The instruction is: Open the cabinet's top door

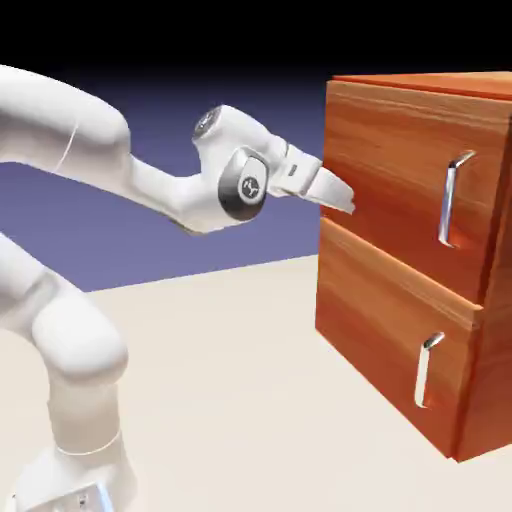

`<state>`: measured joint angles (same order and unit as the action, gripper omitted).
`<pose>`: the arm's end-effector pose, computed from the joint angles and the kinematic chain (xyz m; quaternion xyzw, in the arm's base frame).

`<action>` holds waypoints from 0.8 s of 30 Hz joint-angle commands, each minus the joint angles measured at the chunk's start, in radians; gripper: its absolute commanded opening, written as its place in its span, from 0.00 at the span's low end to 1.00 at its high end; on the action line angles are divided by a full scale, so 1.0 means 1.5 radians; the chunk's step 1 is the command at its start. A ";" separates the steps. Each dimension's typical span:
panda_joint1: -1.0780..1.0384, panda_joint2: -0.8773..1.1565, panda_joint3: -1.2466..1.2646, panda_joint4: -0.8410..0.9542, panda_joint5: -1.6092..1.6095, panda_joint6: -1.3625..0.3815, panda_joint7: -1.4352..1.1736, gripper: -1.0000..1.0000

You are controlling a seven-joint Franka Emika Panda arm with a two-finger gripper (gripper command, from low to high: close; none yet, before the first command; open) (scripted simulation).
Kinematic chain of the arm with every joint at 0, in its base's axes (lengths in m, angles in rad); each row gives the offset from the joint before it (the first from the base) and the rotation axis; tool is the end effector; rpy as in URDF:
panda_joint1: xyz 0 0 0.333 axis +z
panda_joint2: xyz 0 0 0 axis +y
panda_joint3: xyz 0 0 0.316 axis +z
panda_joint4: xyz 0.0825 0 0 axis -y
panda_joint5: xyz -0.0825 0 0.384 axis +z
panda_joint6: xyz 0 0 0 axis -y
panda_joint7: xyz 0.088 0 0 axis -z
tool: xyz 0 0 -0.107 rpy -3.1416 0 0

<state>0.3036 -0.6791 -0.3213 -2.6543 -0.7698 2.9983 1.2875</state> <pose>0.3852 0.0260 0.5521 -0.8259 0.2749 -0.4580 0.1802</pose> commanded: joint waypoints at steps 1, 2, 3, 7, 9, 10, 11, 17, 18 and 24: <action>0.011 -0.004 -0.012 0.006 -0.029 -0.001 0.021 0.50; 0.022 -0.008 -0.024 0.012 -0.058 -0.003 0.041 0.50; 0.033 -0.012 -0.036 0.018 -0.087 -0.004 0.062 0.50; 0.077 -0.029 -0.085 0.041 -0.203 -0.010 0.144 0.50; 0.099 -0.037 -0.109 0.053 -0.261 -0.013 0.185 0.50; 0.110 -0.041 -0.121 0.059 -0.290 -0.015 0.206 0.50; 0.121 -0.045 -0.133 0.065 -0.319 -0.016 0.226 0.50; 0.187 -0.070 -0.206 0.100 -0.493 -0.025 0.350 0.50; 0.198 -0.074 -0.218 0.106 -0.522 -0.026 0.371 0.50; 0.264 -0.099 -0.290 0.141 -0.696 -0.035 0.494 0.50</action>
<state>0.6989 -0.8272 -0.7569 -2.4430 -1.8138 2.9459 2.0287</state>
